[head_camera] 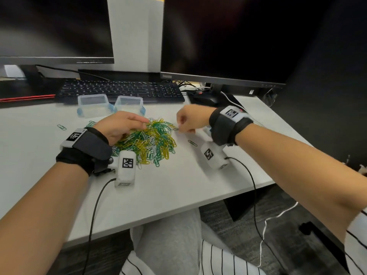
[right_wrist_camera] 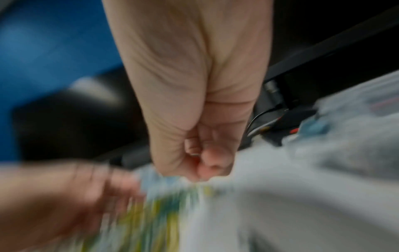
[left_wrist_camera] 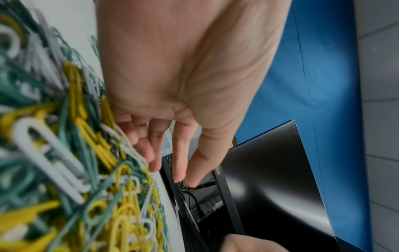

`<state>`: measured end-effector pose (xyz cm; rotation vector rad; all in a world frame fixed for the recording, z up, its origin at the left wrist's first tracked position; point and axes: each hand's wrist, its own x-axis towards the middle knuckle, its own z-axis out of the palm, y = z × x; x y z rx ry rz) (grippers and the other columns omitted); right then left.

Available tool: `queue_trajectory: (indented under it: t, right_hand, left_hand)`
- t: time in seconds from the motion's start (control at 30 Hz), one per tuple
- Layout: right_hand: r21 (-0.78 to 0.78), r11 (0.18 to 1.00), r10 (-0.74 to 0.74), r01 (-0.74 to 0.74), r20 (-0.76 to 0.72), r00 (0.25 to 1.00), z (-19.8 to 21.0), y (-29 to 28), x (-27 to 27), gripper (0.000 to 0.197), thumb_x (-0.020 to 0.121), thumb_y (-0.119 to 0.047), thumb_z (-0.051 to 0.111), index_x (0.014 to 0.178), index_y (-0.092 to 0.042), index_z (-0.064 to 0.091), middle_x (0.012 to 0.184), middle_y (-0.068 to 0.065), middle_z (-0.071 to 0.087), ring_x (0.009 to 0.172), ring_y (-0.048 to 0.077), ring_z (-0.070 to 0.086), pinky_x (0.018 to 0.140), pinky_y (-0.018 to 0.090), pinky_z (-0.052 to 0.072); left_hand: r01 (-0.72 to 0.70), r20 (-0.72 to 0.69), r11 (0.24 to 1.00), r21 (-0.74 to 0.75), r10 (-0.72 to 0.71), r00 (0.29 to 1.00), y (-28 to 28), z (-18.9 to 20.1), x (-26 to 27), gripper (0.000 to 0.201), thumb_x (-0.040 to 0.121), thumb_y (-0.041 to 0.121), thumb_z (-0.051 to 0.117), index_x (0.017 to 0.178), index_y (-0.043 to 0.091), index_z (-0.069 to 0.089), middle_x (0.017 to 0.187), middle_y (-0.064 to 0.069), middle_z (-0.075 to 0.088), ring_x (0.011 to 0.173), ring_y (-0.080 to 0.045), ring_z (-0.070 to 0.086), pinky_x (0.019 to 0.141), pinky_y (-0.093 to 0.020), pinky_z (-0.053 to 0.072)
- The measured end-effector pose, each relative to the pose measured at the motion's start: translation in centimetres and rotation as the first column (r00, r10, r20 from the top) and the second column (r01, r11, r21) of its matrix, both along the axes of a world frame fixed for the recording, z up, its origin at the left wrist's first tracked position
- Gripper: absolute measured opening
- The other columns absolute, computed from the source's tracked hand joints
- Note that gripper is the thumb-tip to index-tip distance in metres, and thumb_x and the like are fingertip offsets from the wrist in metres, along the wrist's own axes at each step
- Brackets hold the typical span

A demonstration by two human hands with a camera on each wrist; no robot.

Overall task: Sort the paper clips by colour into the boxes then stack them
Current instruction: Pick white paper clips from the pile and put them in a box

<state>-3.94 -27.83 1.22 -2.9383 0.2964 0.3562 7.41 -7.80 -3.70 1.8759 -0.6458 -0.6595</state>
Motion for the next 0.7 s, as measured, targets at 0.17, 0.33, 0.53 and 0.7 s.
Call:
queue_trajectory:
  t: [0.17, 0.33, 0.53, 0.7]
  right_hand:
    - [-0.223, 0.939, -0.27, 0.263, -0.001, 0.963, 4.6, -6.1, -3.9, 0.013, 0.078, -0.012, 0.065, 0.084, -0.003, 0.072, 0.082, 0.011, 0.073, 0.076, 0.026, 0.07, 0.079, 0.037, 0.058]
    - [0.041, 0.93, -0.367, 0.365, 0.085, 0.926, 4.2, -7.7, -6.0, 0.016, 0.084, -0.025, 0.072, 0.088, -0.009, 0.072, 0.083, 0.007, 0.074, 0.075, 0.02, 0.072, 0.074, 0.028, 0.059]
    - [0.122, 0.948, -0.262, 0.295, -0.23, 0.937, 2.7, -1.1, -5.7, 0.043, 0.078, -0.036, 0.079, 0.111, -0.015, 0.06, 0.086, 0.006, 0.075, 0.074, 0.019, 0.074, 0.077, 0.032, 0.059]
    - [0.231, 0.925, -0.246, 0.302, -0.243, 0.938, -1.6, 2.2, -2.6, 0.074, 0.07, -0.036, 0.085, 0.126, -0.006, 0.048, 0.08, 0.005, 0.076, 0.076, 0.018, 0.074, 0.082, 0.028, 0.055]
  left_hand:
    - [-0.095, -0.012, 0.992, -0.084, 0.094, 0.996, 0.4, 0.1, 1.1, 0.02, 0.087, 0.007, 0.062, 0.096, 0.024, 0.069, 0.119, -0.004, 0.064, 0.101, -0.024, 0.054, 0.076, -0.029, 0.038]
    - [-0.083, -0.043, 0.992, -0.098, 0.079, 0.996, -0.1, 0.2, 0.5, 0.027, 0.089, 0.004, 0.059, 0.114, 0.013, 0.065, 0.122, -0.007, 0.061, 0.104, -0.017, 0.05, 0.073, -0.022, 0.037]
    - [-0.014, -0.015, 0.999, 0.051, 0.015, 1.0, 0.6, 0.8, -0.1, 0.036, 0.086, 0.004, 0.065, 0.122, 0.006, 0.061, 0.105, -0.007, 0.061, 0.081, -0.012, 0.049, 0.061, -0.017, 0.039]
    - [0.151, 0.072, 0.93, 0.335, -0.185, 0.98, 1.2, 1.4, 0.0, 0.064, 0.075, 0.021, 0.079, 0.132, 0.03, 0.052, 0.132, -0.001, 0.048, 0.121, -0.021, 0.045, 0.107, -0.038, 0.035]
